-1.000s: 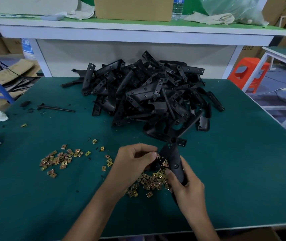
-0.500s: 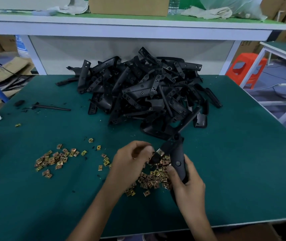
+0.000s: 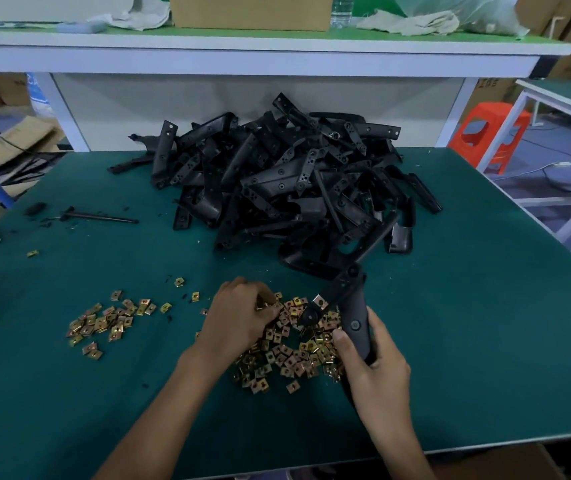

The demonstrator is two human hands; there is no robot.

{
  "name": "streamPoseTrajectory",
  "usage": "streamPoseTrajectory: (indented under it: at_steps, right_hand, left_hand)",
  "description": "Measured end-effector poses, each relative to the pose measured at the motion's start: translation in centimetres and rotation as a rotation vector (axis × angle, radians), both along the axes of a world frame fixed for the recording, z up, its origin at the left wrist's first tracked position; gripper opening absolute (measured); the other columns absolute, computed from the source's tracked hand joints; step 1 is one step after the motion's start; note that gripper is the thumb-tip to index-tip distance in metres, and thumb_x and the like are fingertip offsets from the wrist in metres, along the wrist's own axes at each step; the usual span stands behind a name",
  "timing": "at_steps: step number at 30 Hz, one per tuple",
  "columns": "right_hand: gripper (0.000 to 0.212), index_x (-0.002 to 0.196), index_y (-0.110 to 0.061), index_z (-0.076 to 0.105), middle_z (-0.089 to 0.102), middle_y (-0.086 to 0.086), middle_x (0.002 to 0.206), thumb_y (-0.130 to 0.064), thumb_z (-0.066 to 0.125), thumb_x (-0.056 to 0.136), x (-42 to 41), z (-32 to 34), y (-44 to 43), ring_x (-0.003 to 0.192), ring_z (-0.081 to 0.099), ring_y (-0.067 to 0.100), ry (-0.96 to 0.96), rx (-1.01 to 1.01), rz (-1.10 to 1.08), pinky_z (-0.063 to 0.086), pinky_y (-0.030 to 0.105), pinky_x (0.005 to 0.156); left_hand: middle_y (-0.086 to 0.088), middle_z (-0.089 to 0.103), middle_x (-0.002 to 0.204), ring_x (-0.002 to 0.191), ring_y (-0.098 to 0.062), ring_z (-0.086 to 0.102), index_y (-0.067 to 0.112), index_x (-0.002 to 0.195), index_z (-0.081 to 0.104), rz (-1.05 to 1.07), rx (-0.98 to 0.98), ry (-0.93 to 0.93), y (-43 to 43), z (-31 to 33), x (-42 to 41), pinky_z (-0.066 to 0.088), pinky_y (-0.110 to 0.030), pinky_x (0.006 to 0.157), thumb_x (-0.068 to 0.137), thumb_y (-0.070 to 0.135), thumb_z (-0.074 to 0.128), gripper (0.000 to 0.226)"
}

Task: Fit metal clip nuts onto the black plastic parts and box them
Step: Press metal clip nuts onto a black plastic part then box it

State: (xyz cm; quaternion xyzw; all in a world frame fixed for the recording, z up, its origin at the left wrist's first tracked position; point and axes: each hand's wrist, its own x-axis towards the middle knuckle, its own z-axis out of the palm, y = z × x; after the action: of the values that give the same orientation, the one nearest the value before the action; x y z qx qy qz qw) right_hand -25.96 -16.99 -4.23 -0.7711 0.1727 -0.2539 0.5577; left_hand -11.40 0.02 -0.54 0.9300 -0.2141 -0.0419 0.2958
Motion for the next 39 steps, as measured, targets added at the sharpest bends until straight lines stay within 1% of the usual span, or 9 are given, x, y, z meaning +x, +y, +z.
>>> streamPoseTrajectory:
  at_steps: [4,7,13,18,22,25,29,35,39]
  right_hand:
    - [0.042,0.125,-0.057,0.054,0.069,-0.036,0.105,-0.051,0.067,0.085,0.1,-0.1,0.0,0.096,0.066,-0.011,0.003,-0.002,-0.001,0.045,0.004,0.074]
    - [0.042,0.125,-0.057,0.055,0.069,-0.035,0.106,-0.050,0.068,0.086,0.1,-0.2,-0.1,0.096,0.066,-0.011,0.002,-0.009,-0.004,0.046,0.004,0.074]
    - [0.043,0.126,-0.060,0.055,0.071,-0.031,0.107,-0.045,0.071,0.089,0.2,-0.1,0.0,0.095,0.067,-0.008,0.003,-0.024,0.006,0.046,0.004,0.072]
    - [0.044,0.132,-0.046,0.059,0.072,-0.028,0.107,-0.044,0.071,0.090,0.1,-0.2,0.0,0.094,0.068,-0.006,-0.012,-0.018,0.014,0.046,0.006,0.071]
    - [0.044,0.131,-0.049,0.059,0.072,-0.027,0.106,-0.044,0.069,0.089,0.1,-0.3,0.0,0.092,0.069,-0.005,-0.009,-0.015,0.024,0.047,0.007,0.069]
    - [0.044,0.132,-0.051,0.058,0.074,-0.023,0.102,-0.040,0.070,0.091,0.1,-0.4,-0.1,0.086,0.070,0.000,-0.010,-0.019,0.028,0.047,0.008,0.067]
    - [0.043,0.129,-0.059,0.056,0.074,-0.021,0.100,-0.044,0.069,0.091,0.1,-0.4,-0.1,0.082,0.069,-0.001,-0.016,-0.029,0.045,0.048,0.009,0.067]
    - [0.052,0.137,-0.054,0.053,0.073,-0.025,0.106,-0.055,0.065,0.087,0.2,-1.1,-0.2,0.091,0.069,-0.002,0.015,-0.020,0.079,0.049,0.010,0.073]
    - [0.055,0.138,-0.057,0.051,0.074,-0.026,0.102,-0.059,0.065,0.084,0.3,-1.1,-0.2,0.087,0.068,-0.005,0.029,-0.018,0.084,0.050,0.011,0.070]
  left_hand:
    - [0.016,0.070,0.086,0.085,0.003,0.064,0.031,0.092,0.068,0.058,-0.292,0.165,0.1,1.0,-0.4,0.045,-0.013,0.071,0.090,0.027,0.072,0.005]
    - [0.019,0.072,0.095,0.092,0.008,0.064,0.032,0.109,0.071,0.032,-0.544,0.357,-0.1,2.0,-1.4,0.045,-0.011,0.080,0.097,0.026,0.065,0.015]
    - [0.002,0.078,0.096,0.090,-0.008,0.071,0.019,0.109,0.068,0.034,-0.825,0.529,-1.5,4.1,-2.9,0.054,-0.017,0.075,0.100,0.016,0.060,0.013]
    - [0.004,0.073,0.096,0.090,-0.011,0.066,0.019,0.104,0.069,-0.015,-0.870,0.558,-2.7,4.8,-3.1,0.054,-0.028,0.089,0.096,0.015,0.065,0.010]
    - [0.009,0.067,0.084,0.079,-0.002,0.061,0.031,0.104,0.076,-0.056,-0.877,0.501,-3.1,4.9,-2.9,0.051,-0.017,0.078,0.094,0.016,0.068,0.019]
    - [0.002,0.067,0.074,0.067,-0.008,0.059,0.024,0.084,0.079,-0.020,-0.960,0.581,-3.5,5.3,-3.0,0.052,-0.018,0.066,0.083,0.025,0.079,0.001]
    - [0.007,0.058,0.062,0.059,-0.005,0.051,0.023,0.064,0.070,0.026,-0.910,0.565,-4.0,5.0,-2.6,0.047,-0.015,0.061,0.070,0.049,0.078,0.028]
    - [-0.003,0.073,0.079,0.076,-0.012,0.066,0.021,0.070,0.074,-0.042,-0.851,0.577,-4.3,4.9,-2.3,0.055,-0.032,0.084,0.071,0.050,0.078,0.030]
    - [-0.003,0.072,0.075,0.072,-0.011,0.064,0.017,0.072,0.074,-0.086,-0.803,0.522,-4.1,5.3,-2.0,0.054,-0.027,0.073,0.073,0.047,0.078,0.030]
